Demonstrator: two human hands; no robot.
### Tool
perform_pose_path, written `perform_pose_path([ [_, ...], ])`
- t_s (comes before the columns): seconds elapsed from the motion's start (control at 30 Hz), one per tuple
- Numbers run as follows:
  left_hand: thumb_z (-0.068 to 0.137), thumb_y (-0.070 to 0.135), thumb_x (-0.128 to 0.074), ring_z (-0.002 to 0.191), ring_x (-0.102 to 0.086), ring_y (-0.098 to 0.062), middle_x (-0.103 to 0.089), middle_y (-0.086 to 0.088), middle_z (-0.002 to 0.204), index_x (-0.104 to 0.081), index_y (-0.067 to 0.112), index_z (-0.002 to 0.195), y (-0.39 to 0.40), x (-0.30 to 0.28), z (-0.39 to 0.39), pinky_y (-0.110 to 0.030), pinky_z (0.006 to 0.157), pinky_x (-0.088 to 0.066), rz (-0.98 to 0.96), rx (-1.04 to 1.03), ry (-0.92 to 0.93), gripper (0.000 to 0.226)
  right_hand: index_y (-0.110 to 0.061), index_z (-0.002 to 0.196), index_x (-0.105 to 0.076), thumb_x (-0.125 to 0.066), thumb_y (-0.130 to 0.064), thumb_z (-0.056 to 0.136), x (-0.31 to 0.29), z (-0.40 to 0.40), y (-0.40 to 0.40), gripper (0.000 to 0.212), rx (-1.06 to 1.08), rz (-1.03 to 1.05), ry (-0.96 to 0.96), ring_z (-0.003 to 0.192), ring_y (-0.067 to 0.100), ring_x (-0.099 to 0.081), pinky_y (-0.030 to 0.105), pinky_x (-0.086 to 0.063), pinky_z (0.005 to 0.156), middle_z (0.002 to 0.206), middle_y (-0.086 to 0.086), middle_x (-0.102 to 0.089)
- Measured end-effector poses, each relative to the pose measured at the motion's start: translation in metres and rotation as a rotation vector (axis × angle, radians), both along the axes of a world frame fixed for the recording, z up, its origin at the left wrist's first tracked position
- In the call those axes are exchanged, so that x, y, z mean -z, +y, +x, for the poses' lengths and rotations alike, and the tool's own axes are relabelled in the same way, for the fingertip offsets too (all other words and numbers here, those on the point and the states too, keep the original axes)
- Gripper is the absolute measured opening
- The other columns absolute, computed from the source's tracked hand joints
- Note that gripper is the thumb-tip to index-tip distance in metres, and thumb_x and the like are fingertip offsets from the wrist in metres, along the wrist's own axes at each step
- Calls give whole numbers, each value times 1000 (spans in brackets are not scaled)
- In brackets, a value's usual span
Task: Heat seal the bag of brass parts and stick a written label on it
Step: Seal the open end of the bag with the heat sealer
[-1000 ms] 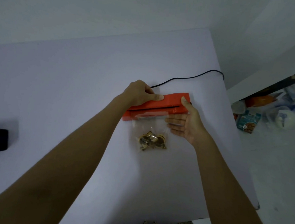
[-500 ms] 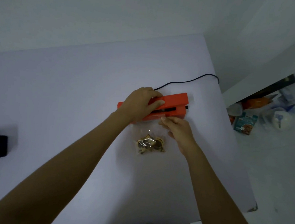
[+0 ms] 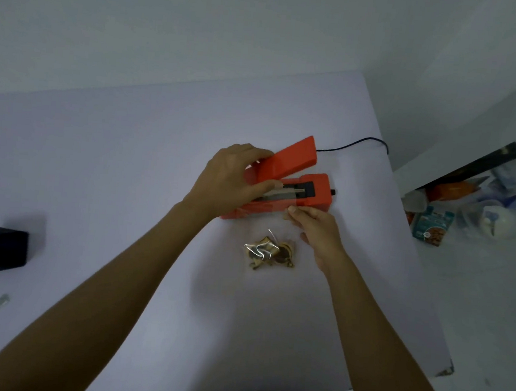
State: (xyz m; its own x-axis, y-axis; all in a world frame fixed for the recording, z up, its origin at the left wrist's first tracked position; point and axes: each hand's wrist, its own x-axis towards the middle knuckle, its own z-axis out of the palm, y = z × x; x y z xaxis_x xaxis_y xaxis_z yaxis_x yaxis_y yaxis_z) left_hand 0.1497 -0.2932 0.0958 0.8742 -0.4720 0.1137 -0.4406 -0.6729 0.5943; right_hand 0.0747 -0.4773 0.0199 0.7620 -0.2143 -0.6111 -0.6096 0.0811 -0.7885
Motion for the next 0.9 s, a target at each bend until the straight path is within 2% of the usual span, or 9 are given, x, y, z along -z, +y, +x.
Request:
perform_pose_path([
  [0.13,82,45,-64,96,-61,-14,-67,-1,107,-62,12,118,18,-4,-10,-30,86,-49,-121,-70,-41,49,-22,89,-72,-67,-24,89,4,0,0,6,14,-6,8,88,2,-65,23,-43,74,93,-4,-75],
  [0.3,84,44,-65,98,-61,-9,-67,3,108,-62,12,116,37,-4,-15,-31,89,-49,-173,-135,-63,45,-20,90,-72,-66,-23,89,6,-1,1,7,22,-9,4,92,5,-64,23,-43,74,96,-2,-74],
  [0.47,87,36,-64,97,-57,9,-59,25,105,-62,19,112,57,-4,-24,-11,89,-43,-284,-198,-74,31,-21,90,-72,-66,-24,89,8,-2,1,7,25,-15,15,95,8,-64,26,-44,79,97,-2,-74],
  [0.53,87,35,-62,95,-56,10,-58,25,103,-63,15,110,64,-2,-25,-9,88,-43,-307,-219,-75,31,-20,92,-72,-66,-24,89,8,-1,2,8,25,-14,23,95,7,-64,27,-44,79,97,-2,-74],
  [0.63,88,32,-61,93,-59,2,-60,21,101,-64,11,105,71,3,-29,-18,86,-48,-346,-250,-100,27,-19,95,-71,-65,-23,90,7,-1,2,10,26,-9,28,94,6,-64,28,-43,79,97,-2,-74],
  [0.73,88,33,-58,97,-61,-6,-61,17,105,-62,10,110,78,11,-35,-21,86,-50,-393,-291,-85,32,-21,91,-70,-64,-22,90,6,-2,3,6,27,-2,27,95,7,-64,28,-44,80,96,-3,-74],
  [0.9,82,31,-56,100,-56,6,-57,17,113,-48,12,130,92,33,-43,-13,87,-46,-319,-273,42,53,-17,101,-69,-67,-28,87,8,-1,2,18,33,43,45,98,12,-68,31,-45,81,98,-1,-76],
])
